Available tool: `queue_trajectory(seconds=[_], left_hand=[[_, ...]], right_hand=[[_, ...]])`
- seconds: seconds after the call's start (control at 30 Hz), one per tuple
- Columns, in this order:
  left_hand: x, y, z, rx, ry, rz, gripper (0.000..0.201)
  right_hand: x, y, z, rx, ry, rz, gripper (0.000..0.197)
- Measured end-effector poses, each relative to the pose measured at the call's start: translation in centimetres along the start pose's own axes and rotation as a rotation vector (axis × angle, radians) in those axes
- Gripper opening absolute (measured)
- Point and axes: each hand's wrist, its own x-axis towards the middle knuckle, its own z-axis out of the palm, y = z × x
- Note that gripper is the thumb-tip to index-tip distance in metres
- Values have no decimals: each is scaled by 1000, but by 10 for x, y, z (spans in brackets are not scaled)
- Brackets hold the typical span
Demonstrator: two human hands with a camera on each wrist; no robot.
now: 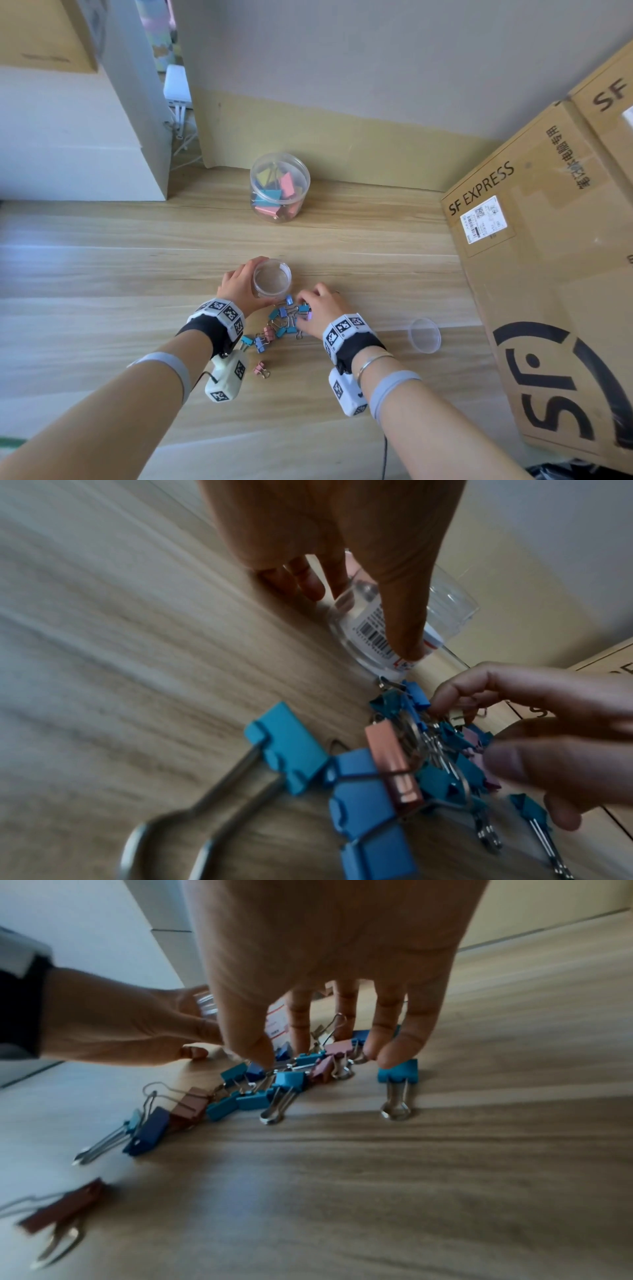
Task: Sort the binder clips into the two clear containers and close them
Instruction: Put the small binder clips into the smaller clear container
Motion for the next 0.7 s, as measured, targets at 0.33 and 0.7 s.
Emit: queue_trajectory(seconds=[0.33, 0.7], left_hand=[[-3, 5, -5, -8, -12, -10, 87], [-3, 6, -6, 1, -29, -25, 89]], right_hand=[[5, -9, 3, -85, 36, -34, 17], [6, -22, -34, 112, 212, -84, 19]])
